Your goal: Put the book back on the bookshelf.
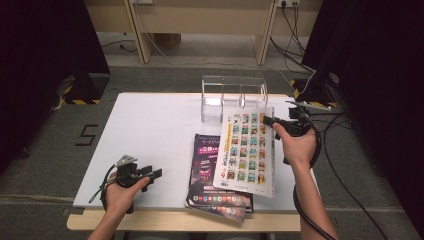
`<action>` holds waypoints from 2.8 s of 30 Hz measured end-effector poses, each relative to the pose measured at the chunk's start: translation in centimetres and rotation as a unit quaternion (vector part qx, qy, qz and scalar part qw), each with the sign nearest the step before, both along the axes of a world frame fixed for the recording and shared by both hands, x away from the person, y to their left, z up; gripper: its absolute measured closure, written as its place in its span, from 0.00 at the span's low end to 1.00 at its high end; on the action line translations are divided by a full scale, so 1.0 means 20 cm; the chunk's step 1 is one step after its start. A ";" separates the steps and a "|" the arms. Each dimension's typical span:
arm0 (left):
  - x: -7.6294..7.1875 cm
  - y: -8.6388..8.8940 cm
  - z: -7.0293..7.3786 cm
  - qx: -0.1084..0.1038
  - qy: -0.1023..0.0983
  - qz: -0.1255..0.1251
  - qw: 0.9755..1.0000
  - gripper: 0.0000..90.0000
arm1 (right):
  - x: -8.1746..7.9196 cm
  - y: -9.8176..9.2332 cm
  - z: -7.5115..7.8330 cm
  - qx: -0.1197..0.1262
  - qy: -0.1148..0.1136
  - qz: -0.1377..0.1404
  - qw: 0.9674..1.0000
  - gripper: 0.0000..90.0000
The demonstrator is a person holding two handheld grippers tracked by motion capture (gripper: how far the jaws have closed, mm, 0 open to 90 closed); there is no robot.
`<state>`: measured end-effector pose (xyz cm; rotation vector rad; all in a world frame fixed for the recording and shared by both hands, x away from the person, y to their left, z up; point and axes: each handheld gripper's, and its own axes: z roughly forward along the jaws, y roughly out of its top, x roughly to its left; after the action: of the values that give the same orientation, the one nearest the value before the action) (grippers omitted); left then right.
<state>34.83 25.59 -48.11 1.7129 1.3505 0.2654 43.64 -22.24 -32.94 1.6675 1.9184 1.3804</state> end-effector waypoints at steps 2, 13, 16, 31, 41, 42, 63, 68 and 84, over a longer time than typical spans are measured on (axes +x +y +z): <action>0.00 0.01 0.00 0.004 -0.004 0.004 1.000 0.52 | 0.00 0.00 0.01 -0.004 -0.007 -0.007 1.000 0.82; -0.01 0.01 -0.02 0.006 -0.004 0.006 1.000 0.50 | 0.03 -0.02 0.12 -0.029 -0.045 -0.038 0.998 0.82; -0.01 0.02 -0.02 0.006 -0.005 0.007 1.000 0.50 | 0.03 -0.03 0.13 -0.033 -0.053 -0.043 0.997 0.82; -0.03 0.04 -0.02 0.006 -0.002 0.015 1.000 0.50 | 0.08 -0.09 0.25 -0.082 -0.088 -0.103 0.987 0.82; -0.02 0.04 -0.02 0.005 -0.004 0.016 1.000 0.50 | 0.11 -0.08 0.31 -0.095 -0.100 -0.110 0.984 0.82; -0.02 0.04 -0.02 0.005 -0.004 0.016 1.000 0.50 | 0.12 -0.07 0.32 -0.095 -0.101 -0.111 0.984 0.82; -0.02 0.04 -0.02 0.006 -0.005 0.014 1.000 0.50 | 0.25 0.02 0.36 -0.091 -0.118 -0.126 0.981 0.82; -0.02 0.05 -0.02 0.007 -0.003 0.014 1.000 0.50 | 0.27 0.03 0.36 -0.086 -0.122 -0.132 0.980 0.82; -0.02 0.05 -0.02 0.005 -0.003 0.015 1.000 0.50 | 0.32 0.05 0.38 -0.079 -0.132 -0.141 0.978 0.82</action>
<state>34.44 26.54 -48.58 1.7013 1.3735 0.2939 50.11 -21.29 -25.25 1.5232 1.5351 1.2339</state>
